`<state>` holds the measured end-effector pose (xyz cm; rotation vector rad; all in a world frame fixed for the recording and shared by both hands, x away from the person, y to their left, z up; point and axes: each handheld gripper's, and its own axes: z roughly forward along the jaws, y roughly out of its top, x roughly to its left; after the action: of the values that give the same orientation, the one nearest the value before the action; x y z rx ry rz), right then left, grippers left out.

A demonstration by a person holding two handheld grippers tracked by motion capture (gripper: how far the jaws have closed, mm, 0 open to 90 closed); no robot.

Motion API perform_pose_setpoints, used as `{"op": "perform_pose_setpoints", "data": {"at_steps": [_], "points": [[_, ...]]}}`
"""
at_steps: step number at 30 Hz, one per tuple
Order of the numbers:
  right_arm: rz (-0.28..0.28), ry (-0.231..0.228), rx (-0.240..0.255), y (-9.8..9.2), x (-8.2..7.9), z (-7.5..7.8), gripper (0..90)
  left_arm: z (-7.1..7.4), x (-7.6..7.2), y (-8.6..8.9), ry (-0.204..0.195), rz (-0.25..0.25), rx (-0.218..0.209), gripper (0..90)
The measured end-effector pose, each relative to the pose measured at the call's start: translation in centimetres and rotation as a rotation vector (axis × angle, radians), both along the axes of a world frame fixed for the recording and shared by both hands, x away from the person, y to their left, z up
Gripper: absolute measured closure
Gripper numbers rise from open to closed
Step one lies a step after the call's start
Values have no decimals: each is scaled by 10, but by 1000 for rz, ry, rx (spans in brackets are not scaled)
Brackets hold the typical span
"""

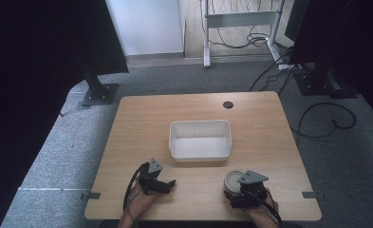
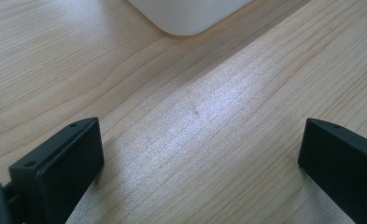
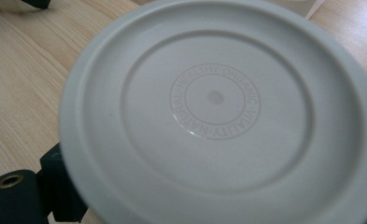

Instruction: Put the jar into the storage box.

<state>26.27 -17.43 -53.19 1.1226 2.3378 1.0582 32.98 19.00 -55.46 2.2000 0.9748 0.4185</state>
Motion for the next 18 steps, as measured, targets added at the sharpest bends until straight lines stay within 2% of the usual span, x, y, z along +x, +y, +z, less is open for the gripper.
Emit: {"op": "perform_pose_setpoints", "data": {"at_steps": [9, 18], "points": [[-43, 1, -5, 3, -2, 1, 94, 0, 0, 0, 0, 0, 0, 0], [-41, 3, 0, 2, 0, 4, 94, 0, 0, 0, 0, -1, 0, 0]]}}
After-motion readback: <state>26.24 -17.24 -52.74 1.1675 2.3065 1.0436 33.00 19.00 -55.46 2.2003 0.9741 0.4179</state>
